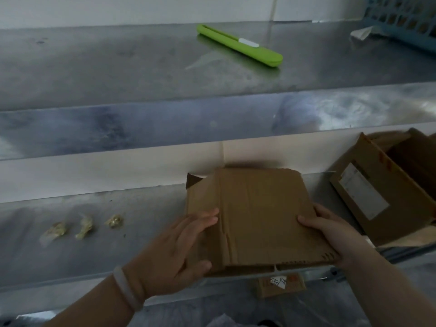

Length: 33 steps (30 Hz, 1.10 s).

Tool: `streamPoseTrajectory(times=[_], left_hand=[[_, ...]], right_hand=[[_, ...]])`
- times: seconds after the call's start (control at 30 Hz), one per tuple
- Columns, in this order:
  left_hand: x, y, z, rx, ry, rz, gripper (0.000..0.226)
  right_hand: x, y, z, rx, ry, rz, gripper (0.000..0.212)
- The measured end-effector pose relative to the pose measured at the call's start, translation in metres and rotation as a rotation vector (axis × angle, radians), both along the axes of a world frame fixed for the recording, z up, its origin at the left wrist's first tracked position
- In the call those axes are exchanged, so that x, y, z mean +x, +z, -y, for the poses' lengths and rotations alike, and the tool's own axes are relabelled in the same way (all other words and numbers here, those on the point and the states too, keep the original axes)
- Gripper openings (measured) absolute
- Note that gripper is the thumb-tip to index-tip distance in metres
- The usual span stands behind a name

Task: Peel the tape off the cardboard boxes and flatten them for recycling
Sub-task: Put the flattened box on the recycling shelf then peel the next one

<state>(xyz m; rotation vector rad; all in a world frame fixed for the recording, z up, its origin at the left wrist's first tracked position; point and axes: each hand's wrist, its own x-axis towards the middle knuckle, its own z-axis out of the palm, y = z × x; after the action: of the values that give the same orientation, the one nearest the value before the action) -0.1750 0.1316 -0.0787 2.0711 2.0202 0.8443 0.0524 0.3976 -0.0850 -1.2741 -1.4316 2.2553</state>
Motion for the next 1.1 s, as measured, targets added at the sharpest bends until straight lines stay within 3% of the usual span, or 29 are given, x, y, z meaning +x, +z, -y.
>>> streamPoseTrajectory(times=[0.1, 0.2, 0.47, 0.57, 0.63, 0.7, 0.77, 0.87, 0.97, 1.1], left_hand=[[-0.001, -0.013, -0.016, -0.113, 0.116, -0.132, 0.059], [0.002, -0.031, -0.032, -0.25, 0.172, -0.126, 0.064], [0.012, -0.051, -0.055, -0.193, 0.154, -0.144, 0.068], [0.01, -0.048, -0.061, -0.118, 0.13, 0.009, 0.06], [0.002, -0.041, -0.069, -0.068, 0.245, 0.157, 0.06], [-0.015, -0.029, -0.083, -0.059, 0.345, 0.189, 0.071], [-0.034, -0.016, -0.098, -0.174, 0.306, 0.185, 0.086], [-0.056, 0.003, -0.111, -0.432, 0.218, 0.386, 0.098], [-0.063, 0.004, -0.118, -0.554, 0.19, 0.499, 0.097], [-0.061, -0.003, -0.124, -0.652, 0.127, 0.667, 0.117]], right_hand=[[-0.002, -0.013, 0.002, 0.044, -0.014, 0.012, 0.046], [-0.003, -0.027, 0.002, 0.078, -0.031, 0.022, 0.04], [0.01, -0.044, -0.011, 0.194, -0.016, 0.177, 0.04], [0.018, -0.047, -0.013, 0.156, -0.017, 0.181, 0.044], [0.022, -0.047, -0.013, 0.121, -0.029, 0.131, 0.045], [0.025, -0.045, -0.012, 0.11, -0.027, 0.084, 0.05], [0.026, -0.042, -0.013, 0.102, -0.01, 0.026, 0.055], [0.026, -0.036, -0.015, 0.097, 0.013, -0.03, 0.056], [0.026, -0.031, -0.017, 0.104, 0.034, -0.055, 0.055], [0.029, -0.033, -0.02, 0.087, 0.063, -0.066, 0.057]])
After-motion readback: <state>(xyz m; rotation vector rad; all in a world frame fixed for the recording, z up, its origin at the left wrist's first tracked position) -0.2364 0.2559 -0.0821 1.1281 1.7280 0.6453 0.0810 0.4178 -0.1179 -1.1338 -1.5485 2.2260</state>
